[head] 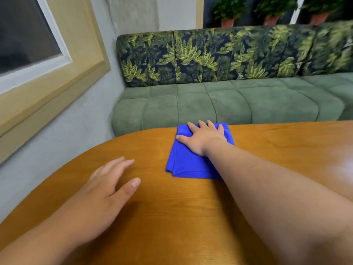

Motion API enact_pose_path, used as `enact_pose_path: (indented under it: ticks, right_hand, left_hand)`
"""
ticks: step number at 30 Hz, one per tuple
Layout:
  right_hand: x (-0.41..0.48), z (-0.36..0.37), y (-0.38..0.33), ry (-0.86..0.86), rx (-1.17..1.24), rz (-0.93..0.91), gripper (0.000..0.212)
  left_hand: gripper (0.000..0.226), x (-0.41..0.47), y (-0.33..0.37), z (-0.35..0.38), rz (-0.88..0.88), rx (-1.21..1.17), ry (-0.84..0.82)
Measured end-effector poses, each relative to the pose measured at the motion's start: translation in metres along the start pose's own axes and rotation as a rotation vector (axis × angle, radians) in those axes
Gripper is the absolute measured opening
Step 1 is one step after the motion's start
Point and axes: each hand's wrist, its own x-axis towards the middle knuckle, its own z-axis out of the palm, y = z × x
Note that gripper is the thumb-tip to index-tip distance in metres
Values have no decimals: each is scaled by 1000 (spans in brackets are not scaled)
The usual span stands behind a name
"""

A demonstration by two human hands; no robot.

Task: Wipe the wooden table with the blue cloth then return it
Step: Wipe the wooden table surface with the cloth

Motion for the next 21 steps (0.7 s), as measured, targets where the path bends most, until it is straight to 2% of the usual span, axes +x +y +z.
enact_pose_path:
  ticks: [10,17,21]
  right_hand:
    - [-14,-19,141,-30,-3,29,96]
    - [-31,-33,243,-14,10,103,92]
    - [-39,-43,304,-11,23,160,91]
  left_hand:
    - [61,42,77,61,129,43,-52]
    - [78,62,133,100,223,23,-17]
    - [74,75,161,125,285,40,-43]
